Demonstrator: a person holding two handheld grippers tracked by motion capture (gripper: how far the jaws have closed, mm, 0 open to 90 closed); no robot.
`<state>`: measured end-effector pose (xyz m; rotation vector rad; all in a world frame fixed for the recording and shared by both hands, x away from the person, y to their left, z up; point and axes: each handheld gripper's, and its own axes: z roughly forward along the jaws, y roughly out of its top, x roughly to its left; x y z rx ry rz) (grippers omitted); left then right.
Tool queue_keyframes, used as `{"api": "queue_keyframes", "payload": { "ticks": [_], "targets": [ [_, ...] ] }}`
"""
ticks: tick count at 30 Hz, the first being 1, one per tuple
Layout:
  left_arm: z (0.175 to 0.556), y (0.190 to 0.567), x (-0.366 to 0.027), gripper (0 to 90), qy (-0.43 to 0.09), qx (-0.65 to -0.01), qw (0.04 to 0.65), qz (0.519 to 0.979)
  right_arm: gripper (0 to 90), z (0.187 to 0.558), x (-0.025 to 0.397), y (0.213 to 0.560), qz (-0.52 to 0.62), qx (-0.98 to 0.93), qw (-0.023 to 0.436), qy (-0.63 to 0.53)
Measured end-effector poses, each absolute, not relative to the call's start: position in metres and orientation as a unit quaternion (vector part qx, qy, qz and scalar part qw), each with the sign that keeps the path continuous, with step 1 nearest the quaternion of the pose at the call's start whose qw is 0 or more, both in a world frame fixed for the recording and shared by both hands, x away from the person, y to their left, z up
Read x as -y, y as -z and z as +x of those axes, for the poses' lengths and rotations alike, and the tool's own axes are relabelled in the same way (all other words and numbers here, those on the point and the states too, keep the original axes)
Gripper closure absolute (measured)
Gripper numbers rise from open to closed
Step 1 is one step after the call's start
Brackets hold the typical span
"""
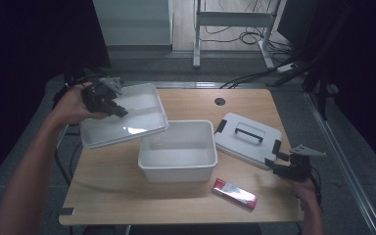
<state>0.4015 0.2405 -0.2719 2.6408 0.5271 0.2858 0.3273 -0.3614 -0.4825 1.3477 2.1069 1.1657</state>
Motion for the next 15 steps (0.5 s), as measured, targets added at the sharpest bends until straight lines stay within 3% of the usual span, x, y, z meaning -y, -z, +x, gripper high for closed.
{"api": "queue_keyframes", "payload": {
  "ticks": [15],
  "targets": [
    [0.393,0.286,-0.306,89.8,-0.111,-0.254,0.209,0.938,30.8,0.327,0.361,0.484,0.483,-0.75,0.187,-0.412]
  ]
}}
